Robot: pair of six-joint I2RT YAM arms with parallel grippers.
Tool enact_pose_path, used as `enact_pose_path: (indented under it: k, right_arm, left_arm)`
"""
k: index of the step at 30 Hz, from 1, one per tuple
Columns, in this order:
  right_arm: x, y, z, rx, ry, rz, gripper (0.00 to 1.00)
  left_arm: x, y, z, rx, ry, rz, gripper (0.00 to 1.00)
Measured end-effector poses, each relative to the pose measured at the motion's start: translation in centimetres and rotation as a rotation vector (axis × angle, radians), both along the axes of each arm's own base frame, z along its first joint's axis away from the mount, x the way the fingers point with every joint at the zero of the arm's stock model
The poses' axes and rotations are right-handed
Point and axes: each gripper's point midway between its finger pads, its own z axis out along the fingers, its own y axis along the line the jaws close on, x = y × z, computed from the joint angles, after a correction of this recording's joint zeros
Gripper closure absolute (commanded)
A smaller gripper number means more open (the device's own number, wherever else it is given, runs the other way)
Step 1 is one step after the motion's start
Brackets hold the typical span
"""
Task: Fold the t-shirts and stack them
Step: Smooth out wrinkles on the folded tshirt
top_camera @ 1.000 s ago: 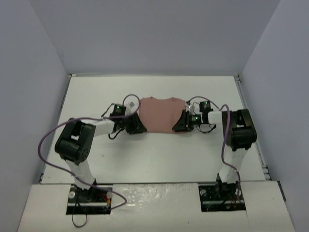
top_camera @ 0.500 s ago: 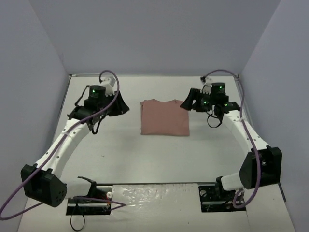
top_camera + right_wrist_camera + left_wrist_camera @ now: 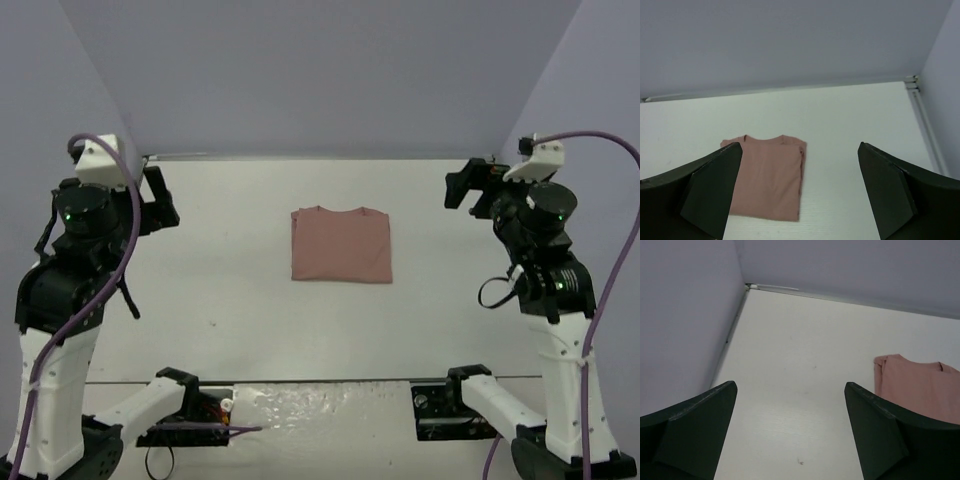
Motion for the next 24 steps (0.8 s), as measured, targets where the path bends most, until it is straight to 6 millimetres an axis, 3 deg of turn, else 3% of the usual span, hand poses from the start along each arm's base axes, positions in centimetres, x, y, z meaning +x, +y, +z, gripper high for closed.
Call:
enact_pose_path:
  k: [6,10,16,24]
  right_arm:
    - [-3.9,-3.5,2.7,-0.059,-0.102,-0.15,0.0]
    - [-5.0,-4.7,3.4,-0.087,-0.128,-0.204,0.0]
    - [-4.7,-5.1,2.4,-0.129,-0.098,-0.226,0.0]
    - [-4.3,-5.2,0.0,-0.16,-0.036,-0.233,0.0]
  left_arm:
    - [-3.3,3.7,0.9,0.082,-0.031,0.136,0.03]
    - [-4.1,4.6,-0.1,0.124,-0.007,0.171,0.03]
    - [-4.7,5.4,-2.4,0.154,0.031,0.205,0.03]
    - [-6.2,6.5,-2.2,0.151,-0.003,0.248,0.03]
